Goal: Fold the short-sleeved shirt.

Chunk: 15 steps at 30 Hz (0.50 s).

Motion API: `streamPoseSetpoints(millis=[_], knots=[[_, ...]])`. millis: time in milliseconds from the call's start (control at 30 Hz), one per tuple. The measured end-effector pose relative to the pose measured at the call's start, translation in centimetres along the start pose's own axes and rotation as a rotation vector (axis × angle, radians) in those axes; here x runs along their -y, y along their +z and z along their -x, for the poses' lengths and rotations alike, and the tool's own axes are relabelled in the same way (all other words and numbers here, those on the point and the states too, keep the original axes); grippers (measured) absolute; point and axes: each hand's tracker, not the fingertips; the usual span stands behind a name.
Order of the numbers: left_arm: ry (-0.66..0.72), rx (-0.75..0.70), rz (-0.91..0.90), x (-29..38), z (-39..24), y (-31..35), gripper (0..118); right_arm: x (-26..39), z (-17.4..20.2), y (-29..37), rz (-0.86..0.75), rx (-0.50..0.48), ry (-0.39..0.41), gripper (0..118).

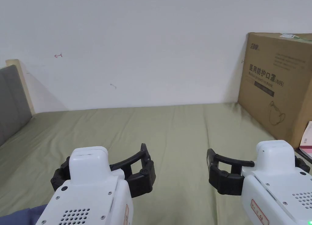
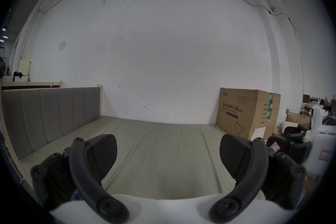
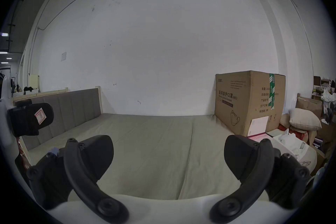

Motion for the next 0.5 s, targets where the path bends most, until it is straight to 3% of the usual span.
streamPoseSetpoints(millis=[500], knots=[[-0.032, -0.099, 0.037, 0.5, -0.6, -0.1, 114, 1.0, 0.8, -0.4, 0.043, -0.03, -0.001, 118]])
